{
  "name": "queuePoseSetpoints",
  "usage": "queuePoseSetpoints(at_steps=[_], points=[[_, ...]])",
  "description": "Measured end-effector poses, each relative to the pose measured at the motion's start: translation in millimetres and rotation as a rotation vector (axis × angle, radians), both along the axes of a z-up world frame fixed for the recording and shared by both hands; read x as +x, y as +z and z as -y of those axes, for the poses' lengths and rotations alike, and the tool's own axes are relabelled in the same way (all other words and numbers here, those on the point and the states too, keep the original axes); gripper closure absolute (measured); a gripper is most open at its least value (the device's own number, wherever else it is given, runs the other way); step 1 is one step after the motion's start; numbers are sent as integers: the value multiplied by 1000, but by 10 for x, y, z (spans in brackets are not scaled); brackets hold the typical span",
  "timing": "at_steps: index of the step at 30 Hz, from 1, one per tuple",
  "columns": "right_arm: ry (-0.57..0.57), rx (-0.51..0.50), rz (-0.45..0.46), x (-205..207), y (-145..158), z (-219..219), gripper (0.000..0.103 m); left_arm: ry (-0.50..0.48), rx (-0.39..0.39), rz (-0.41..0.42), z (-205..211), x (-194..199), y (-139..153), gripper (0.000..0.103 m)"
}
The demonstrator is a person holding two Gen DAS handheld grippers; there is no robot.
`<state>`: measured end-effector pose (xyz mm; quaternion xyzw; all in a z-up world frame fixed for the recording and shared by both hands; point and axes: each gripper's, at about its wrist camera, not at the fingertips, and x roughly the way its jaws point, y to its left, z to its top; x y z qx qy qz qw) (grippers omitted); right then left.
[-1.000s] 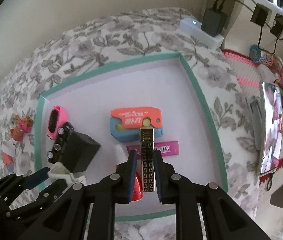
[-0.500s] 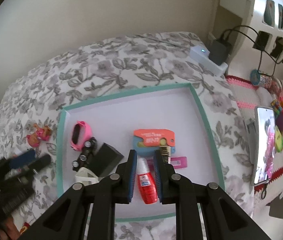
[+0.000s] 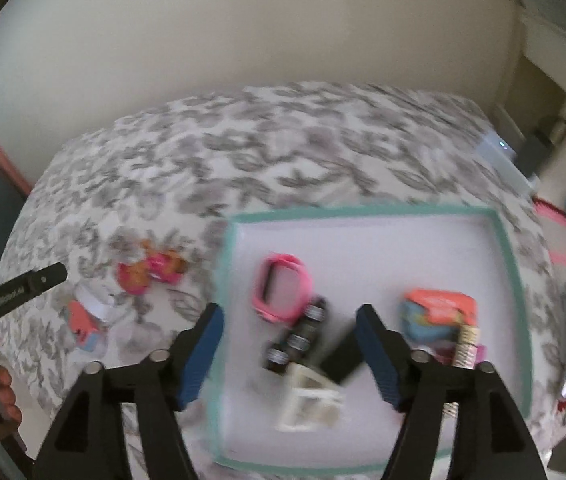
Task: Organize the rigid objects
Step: 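Move both grippers back to the toy pile, then grasp the blue-and-pink toy knife with the left gripper while the right grasps the dog figure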
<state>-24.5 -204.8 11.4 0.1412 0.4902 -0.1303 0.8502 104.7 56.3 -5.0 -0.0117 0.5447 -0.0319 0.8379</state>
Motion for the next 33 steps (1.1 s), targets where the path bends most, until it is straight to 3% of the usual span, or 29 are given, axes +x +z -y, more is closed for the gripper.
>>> queuePoseSetpoints(at_steps=[3, 8, 12, 19, 33], points=[[43, 7, 25, 140, -12, -205, 22, 62, 4, -9, -226, 53, -78, 13], [97, 29, 50, 378, -110, -508, 13, 106, 9, -17, -437, 116, -186, 11], [141, 34, 50, 557, -216, -716, 2, 124, -2, -16, -502, 132, -255, 2], [177, 46, 6, 838, -524, -847, 1, 59, 4, -128, -351, 144, -546, 2], [187, 90, -48, 1149, -919, -830, 1, 12, 26, -230, -245, 75, -842, 3]])
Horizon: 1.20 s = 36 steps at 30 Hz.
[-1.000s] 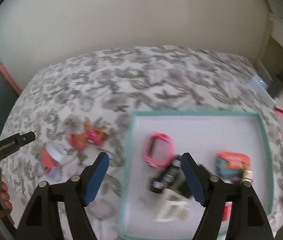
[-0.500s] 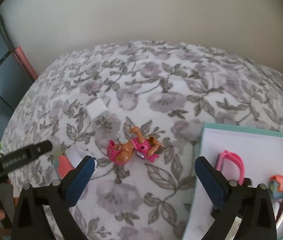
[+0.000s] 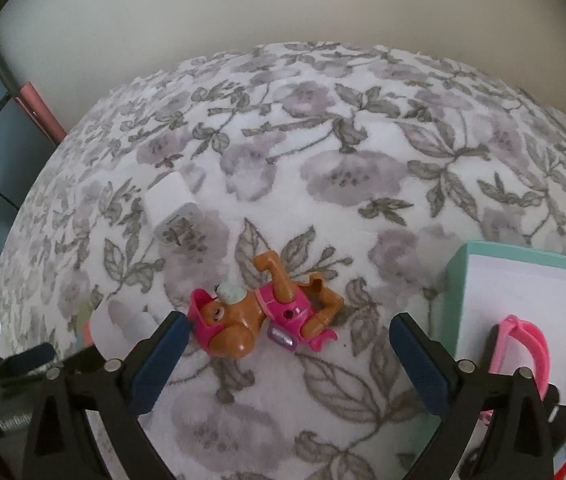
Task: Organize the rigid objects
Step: 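Grasp the blue-and-pink toy knife with the left gripper while the right grasps the dog figure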
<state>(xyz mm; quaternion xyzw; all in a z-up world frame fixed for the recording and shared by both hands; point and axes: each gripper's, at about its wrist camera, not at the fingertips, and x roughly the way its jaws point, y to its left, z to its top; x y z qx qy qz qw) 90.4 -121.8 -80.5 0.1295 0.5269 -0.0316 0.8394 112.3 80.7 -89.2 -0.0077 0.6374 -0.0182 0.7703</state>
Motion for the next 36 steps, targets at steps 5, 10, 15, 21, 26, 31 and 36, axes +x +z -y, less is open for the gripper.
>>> queuePoseSetpoints(at_steps=[5, 10, 15, 21, 26, 31, 36], points=[[7, 2, 3, 43, -35, -30, 1, -32, -12, -23, 74, -53, -116, 6], [8, -8, -9, 97, -96, -98, 2, -46, -32, -35, 180, -78, -165, 22], [12, -16, -7, 91, -78, -114, 7, -66, -27, -28, 259, -92, -123, 33], [14, 6, -2, 88, -55, -103, 16, -73, -19, -13, 272, -72, -50, 51], [7, 8, 3, 63, -11, -69, 16, -73, -44, -5, 240, -21, -3, 57], [5, 10, 19, 11, 96, -48, 16, -90, -67, 10, 235, -33, 119, 57], [3, 4, 44, -88, 258, 3, 16, -69, -75, 52, 238, -66, 322, 57]])
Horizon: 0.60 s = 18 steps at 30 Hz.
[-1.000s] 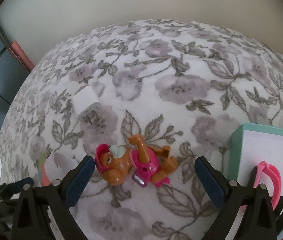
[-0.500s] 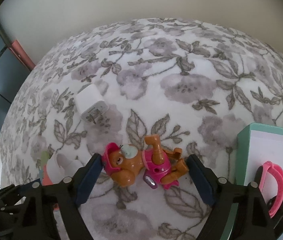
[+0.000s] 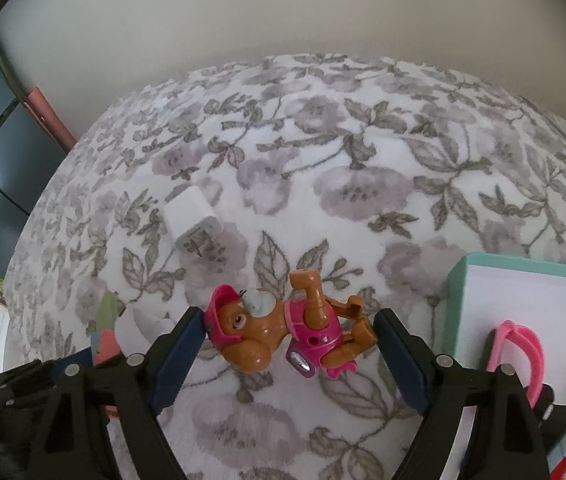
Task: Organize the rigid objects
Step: 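Grasp the blue-and-pink toy knife with the left gripper while the right grasps the dog figure, then carry the toy knife and dog figure into the tray and open both grippers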
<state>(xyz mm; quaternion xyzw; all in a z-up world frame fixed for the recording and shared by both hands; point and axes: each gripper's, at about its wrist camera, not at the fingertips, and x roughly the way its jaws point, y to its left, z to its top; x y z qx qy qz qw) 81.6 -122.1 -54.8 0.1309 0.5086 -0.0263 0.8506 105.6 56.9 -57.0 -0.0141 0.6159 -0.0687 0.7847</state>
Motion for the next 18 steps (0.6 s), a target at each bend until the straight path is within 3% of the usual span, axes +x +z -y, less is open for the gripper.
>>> queuePoseSetpoints(at_steps=[4, 10, 18], points=[[-14, -5, 25, -106, 161, 66, 16, 20, -2, 60, -4, -13, 233, 57], [-50, -18, 59, -362, 428, 244, 16, -36, -41, 147, 159, -96, 552, 57], [-104, -92, 52, -724, 673, 535, 16, -135, -109, 220, 690, -303, 839, 57]])
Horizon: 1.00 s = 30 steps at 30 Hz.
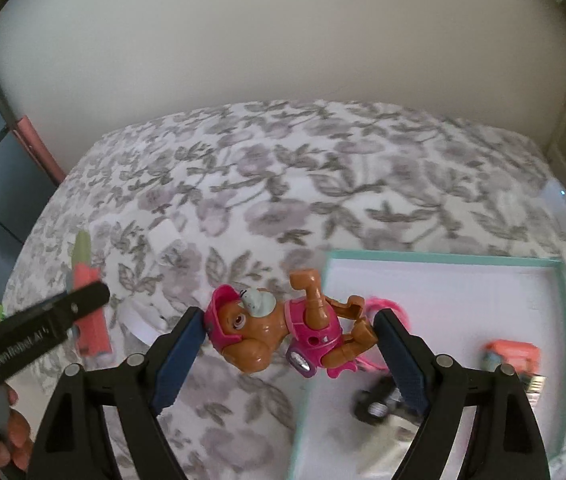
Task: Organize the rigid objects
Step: 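Carry the toy knife and dog figure into the tray and open both grippers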
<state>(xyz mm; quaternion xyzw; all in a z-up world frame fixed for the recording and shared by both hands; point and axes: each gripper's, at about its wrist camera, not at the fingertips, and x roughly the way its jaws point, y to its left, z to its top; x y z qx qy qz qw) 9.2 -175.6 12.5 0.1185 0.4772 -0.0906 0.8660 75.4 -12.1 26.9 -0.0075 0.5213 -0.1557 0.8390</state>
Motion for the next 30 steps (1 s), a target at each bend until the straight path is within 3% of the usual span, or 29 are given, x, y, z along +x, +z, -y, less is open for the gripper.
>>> queuePoseSetpoints(at_steps=[8, 17, 30], points=[[-69, -44, -38, -377, 85, 376, 16, -101, -26, 16, 570, -190, 33, 57], [-200, -53, -115, -774, -39, 1050, 16, -203, -6, 4, 1150, -371, -93, 57], [-316, -41, -173, -1157, -189, 1636, 16, -318, 12, -17, 1699, -629, -254, 57]])
